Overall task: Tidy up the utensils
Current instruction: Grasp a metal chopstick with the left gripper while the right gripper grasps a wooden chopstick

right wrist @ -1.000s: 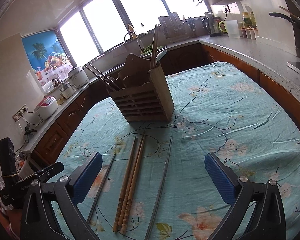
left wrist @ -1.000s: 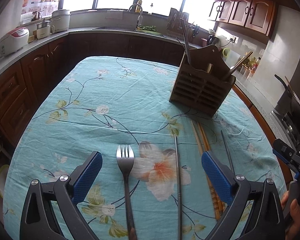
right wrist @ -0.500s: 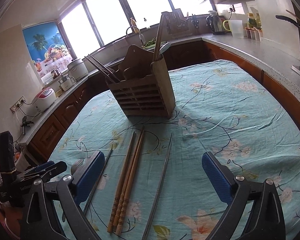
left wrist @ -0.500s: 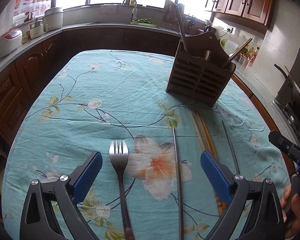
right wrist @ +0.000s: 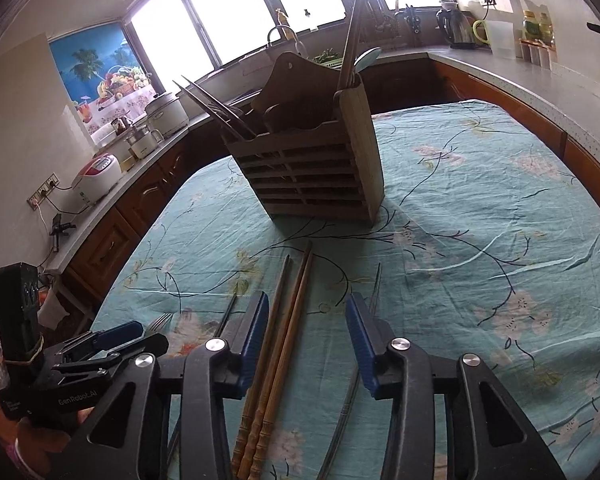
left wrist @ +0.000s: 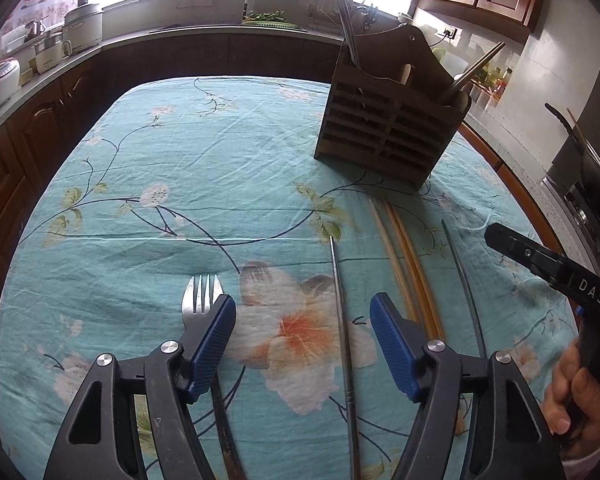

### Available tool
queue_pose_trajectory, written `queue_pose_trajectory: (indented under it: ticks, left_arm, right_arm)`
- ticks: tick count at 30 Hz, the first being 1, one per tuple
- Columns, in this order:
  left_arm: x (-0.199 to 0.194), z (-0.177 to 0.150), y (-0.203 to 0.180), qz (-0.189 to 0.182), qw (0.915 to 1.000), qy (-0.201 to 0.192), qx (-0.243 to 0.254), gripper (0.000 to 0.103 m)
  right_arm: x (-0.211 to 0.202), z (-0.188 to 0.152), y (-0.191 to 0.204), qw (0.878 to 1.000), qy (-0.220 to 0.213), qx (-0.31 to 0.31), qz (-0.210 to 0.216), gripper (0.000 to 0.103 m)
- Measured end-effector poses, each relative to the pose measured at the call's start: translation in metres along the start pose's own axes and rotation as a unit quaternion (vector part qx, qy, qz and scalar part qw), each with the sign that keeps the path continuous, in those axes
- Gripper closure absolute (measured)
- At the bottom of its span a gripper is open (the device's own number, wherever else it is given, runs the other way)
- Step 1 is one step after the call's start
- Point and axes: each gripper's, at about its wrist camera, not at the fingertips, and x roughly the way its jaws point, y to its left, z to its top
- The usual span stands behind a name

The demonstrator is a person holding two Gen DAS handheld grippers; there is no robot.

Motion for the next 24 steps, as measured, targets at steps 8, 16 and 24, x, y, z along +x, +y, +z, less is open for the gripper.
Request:
queue_pose_trajectory:
  ticks: [8, 16, 24]
  left_arm:
    - [0.017, 0.002, 0.003, -0.004, 0.9999, 0.016, -0.005, 0.04]
    - [0.028, 0.006, 0.005, -0.007, 0.9996, 0.026, -0.004, 0.044]
    - [0.042, 0.013, -0.004, -0.012, 0.9991, 0.039, 0.012, 0.044]
  right_arm:
    - [0.053, 0.002, 0.01, 0.998, 0.058, -0.015, 0.005, 0.083]
    - [0.079, 0.004, 0.014, 0.995, 0.086, -0.047, -0.032, 0.094]
    - [0.06, -0.01, 0.0, 0.994, 0.099, -0.045, -0.023, 0.096]
